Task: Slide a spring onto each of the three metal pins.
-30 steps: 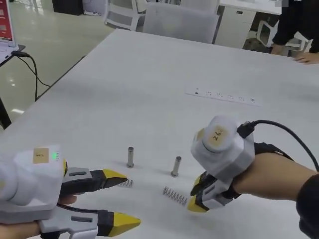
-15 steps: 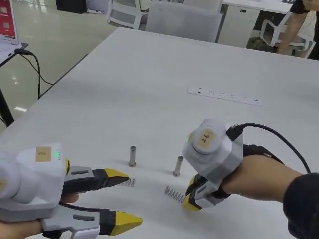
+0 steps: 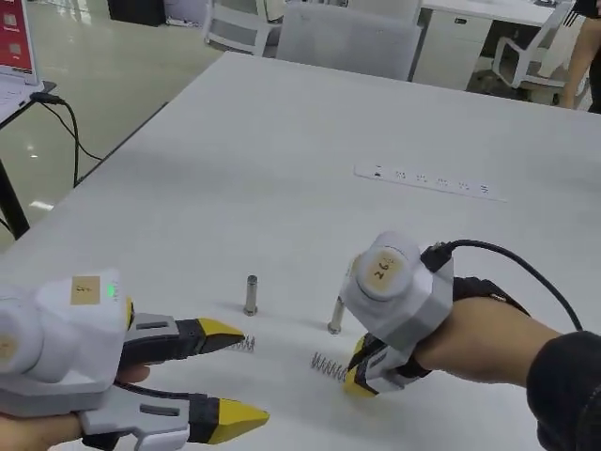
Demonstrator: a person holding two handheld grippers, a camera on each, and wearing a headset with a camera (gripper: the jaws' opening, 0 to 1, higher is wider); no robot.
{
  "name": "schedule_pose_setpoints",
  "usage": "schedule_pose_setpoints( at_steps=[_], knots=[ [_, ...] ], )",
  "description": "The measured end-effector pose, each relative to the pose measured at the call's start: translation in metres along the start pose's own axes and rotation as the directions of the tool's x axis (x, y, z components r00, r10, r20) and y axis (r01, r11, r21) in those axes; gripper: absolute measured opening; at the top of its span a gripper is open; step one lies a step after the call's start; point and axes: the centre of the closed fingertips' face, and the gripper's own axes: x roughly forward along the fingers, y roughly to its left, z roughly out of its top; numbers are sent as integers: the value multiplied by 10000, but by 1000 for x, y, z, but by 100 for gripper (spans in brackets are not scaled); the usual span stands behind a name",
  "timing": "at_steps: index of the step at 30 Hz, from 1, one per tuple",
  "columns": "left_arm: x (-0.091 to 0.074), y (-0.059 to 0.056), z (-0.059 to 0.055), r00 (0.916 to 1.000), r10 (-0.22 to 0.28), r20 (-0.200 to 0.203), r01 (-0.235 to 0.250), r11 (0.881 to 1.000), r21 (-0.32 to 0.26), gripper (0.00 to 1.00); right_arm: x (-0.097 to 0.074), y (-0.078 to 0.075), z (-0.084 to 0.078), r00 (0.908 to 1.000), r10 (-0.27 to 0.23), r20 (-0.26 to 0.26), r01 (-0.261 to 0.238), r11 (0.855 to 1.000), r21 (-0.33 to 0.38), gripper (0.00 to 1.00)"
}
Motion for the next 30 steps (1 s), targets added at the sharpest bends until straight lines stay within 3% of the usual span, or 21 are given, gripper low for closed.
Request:
schedule_pose_setpoints(
  at_steps=[14, 23, 30],
  knots=[
    [8, 1, 0, 9987, -444, -250, 446, 9990, 66, 42, -26, 13, 5, 9995, 256, 169, -250, 9990, -374, 8],
    [15, -4, 14, 9946, -969, -360, 987, 9938, 516, 39, -51, 20, 12, 9989, 286, 374, -262, 9976, -644, 8],
    [17, -7, 26, 9915, -1280, -220, 1292, 9892, 694, 36, -65, 29, 27, 9952, 466, 864, -392, 9956, -850, 8]
  ],
)
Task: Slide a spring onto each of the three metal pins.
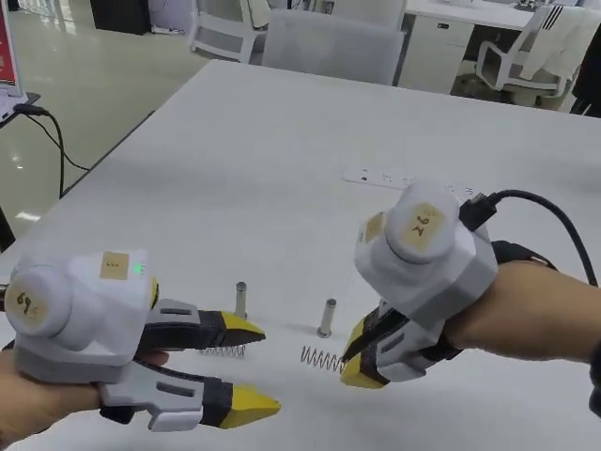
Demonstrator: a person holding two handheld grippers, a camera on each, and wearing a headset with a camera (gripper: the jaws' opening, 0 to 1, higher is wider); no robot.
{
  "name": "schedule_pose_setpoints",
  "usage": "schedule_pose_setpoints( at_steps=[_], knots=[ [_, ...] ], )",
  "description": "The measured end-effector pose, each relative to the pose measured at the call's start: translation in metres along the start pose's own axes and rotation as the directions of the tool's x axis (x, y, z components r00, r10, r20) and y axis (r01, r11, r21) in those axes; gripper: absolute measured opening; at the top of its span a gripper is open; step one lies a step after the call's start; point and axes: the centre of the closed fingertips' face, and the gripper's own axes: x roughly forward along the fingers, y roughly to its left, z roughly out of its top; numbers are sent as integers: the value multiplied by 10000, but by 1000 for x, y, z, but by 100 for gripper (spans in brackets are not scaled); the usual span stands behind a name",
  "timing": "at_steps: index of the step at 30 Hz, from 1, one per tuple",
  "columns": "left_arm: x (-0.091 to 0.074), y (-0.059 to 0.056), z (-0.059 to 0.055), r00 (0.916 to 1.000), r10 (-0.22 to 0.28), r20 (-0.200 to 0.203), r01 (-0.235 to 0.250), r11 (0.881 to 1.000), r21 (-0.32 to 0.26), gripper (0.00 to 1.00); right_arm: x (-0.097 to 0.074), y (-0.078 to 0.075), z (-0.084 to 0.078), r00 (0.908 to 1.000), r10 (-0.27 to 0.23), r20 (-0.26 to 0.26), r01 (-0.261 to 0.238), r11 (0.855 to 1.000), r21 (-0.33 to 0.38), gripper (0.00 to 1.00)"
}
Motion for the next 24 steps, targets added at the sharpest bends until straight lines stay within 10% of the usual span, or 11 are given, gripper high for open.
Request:
schedule_pose_setpoints(
  at_steps=[24],
  knots=[
    [7, -9, 13, 9984, -453, 346, 437, 9980, 463, 18, -6, 19, 25, 9982, 407, 442, -334, 9875, -1539, 8]
  ],
)
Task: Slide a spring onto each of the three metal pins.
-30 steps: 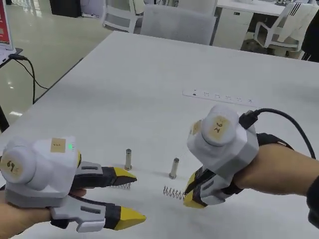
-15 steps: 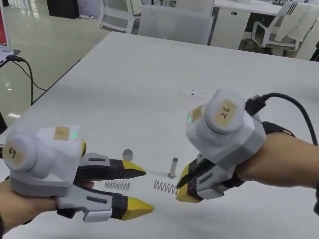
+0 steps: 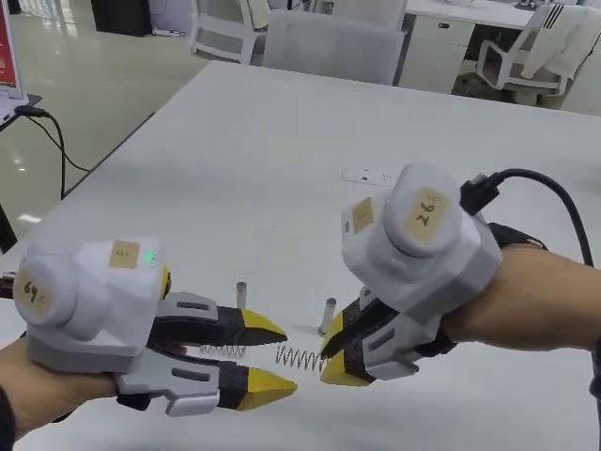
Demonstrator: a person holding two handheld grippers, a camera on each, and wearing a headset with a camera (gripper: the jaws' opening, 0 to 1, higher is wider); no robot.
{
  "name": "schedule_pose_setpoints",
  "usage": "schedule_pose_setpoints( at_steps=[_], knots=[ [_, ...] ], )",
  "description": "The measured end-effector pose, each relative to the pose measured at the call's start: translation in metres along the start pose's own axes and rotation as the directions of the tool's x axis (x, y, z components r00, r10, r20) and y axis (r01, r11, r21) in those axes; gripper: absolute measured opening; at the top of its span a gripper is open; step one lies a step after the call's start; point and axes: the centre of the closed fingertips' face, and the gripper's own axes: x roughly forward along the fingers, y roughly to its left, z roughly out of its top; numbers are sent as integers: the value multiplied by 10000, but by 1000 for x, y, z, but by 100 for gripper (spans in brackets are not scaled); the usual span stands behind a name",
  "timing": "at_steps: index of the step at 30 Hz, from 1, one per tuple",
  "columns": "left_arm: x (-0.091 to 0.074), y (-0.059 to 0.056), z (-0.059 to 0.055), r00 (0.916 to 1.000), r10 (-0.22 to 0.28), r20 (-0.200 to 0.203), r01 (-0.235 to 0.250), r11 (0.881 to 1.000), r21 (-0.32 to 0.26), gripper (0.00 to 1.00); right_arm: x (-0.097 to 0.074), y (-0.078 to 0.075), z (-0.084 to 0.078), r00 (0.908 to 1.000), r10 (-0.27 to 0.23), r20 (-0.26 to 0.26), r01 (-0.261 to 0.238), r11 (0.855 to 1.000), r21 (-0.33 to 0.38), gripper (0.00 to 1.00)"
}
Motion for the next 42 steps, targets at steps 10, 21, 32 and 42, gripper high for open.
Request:
schedule_pose_setpoints(
  at_steps=[10, 21, 32, 42],
  knots=[
    [2, -5, -1, 9998, -214, -54, 214, 9997, 108, 10, 0, 5, 1, 9999, 119, -9, -119, 9988, -473, 8],
    [2, -6, -2, 9996, -265, -108, 268, 9991, 330, 4, -2, 7, 2, 9999, 148, -33, -150, 9982, -576, 8],
    [3, -8, -4, 9993, -295, -216, 305, 9982, 508, 3, -9, 6, 8, 10000, -4, 42, 6, 9986, -537, 7],
    [3, -7, -4, 9994, -264, -242, 277, 9981, 542, 3, -18, 7, 22, 9994, -207, 269, 225, 9972, -707, 7]
  ],
)
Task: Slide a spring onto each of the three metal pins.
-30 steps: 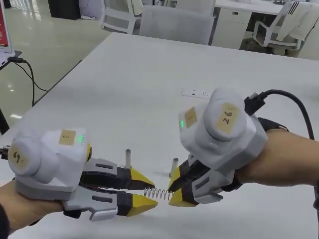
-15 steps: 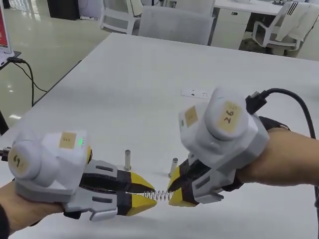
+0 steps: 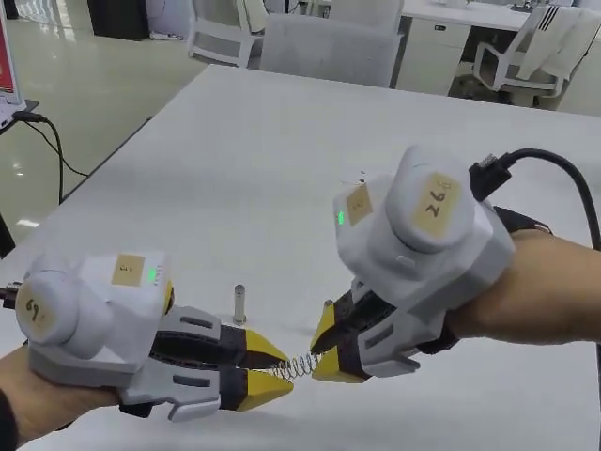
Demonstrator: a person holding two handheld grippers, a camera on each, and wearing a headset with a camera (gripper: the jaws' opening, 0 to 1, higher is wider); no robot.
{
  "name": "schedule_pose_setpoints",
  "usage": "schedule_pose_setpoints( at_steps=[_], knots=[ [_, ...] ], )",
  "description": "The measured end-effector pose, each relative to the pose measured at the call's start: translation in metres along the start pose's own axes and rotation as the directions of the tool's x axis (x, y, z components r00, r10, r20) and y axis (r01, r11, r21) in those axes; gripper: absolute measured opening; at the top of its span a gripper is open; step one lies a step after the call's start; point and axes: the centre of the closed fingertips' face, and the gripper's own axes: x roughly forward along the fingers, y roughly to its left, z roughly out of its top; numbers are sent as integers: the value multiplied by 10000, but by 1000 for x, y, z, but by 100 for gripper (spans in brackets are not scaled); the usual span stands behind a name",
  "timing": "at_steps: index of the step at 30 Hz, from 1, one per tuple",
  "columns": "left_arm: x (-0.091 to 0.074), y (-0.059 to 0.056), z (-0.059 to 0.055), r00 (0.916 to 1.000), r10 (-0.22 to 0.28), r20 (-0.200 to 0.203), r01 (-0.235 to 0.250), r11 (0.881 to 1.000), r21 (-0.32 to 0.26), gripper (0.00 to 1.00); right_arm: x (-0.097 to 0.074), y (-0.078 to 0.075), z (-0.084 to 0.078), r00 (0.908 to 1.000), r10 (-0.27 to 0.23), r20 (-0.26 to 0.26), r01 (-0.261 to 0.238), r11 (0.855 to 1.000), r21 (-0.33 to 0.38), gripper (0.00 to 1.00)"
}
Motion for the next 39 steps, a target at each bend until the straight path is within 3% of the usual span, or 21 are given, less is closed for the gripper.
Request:
schedule_pose_setpoints(
  at_steps=[16, 25, 29, 39],
  knots=[
    [-1, 1, 4, 9998, 51, 200, -52, 10000, 52, 3, -6, -1, 25, 9986, -318, 430, 334, 9987, -374, 7],
    [-1, 1, 3, 9997, 75, 229, -78, 9999, 142, 2, -5, -3, 24, 9993, -180, 314, 184, 9998, -107, 8],
    [-1, 2, 4, 9996, 103, 280, -106, 9999, 131, 2, -2, -4, 22, 9995, -77, 303, 74, 9999, 73, 14],
    [-2, 2, 7, 9990, 135, 432, -141, 9998, 117, 2, 5, -3, 18, 9993, 179, 329, -191, 9991, 367, 11]
  ],
)
